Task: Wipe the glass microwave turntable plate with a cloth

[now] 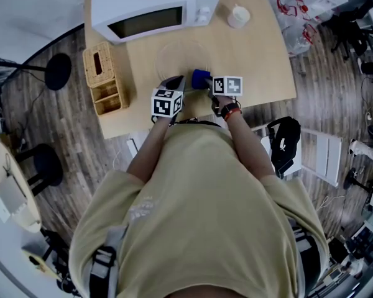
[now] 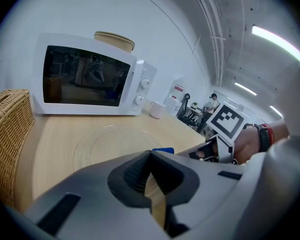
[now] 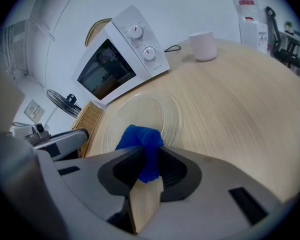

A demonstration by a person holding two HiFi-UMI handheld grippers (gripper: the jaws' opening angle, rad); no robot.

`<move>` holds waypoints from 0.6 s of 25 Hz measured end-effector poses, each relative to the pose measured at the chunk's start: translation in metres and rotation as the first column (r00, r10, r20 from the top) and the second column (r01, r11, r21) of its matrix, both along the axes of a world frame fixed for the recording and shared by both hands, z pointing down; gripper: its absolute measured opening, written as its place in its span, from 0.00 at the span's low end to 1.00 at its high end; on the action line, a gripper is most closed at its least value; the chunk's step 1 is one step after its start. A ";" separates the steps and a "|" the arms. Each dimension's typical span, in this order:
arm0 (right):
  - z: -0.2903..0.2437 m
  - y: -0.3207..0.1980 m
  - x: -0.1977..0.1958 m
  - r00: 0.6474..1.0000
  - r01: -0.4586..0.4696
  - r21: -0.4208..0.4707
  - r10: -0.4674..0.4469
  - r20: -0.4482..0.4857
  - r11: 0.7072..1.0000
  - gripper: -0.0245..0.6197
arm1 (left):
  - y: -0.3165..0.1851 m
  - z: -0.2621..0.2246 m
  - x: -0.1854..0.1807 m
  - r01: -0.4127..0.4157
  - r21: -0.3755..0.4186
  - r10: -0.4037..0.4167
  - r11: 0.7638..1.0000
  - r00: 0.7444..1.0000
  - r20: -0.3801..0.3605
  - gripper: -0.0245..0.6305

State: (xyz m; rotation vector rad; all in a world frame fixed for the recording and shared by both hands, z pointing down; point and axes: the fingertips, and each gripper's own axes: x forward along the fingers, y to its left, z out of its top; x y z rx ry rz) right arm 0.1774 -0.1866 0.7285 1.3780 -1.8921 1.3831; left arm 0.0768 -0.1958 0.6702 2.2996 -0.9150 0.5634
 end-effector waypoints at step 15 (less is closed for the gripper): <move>-0.021 -0.017 0.004 0.998 -0.036 0.056 0.038 -0.043 0.998 0.18 | -0.018 -0.012 -0.035 0.086 0.031 -0.087 0.996 0.996 0.012 0.07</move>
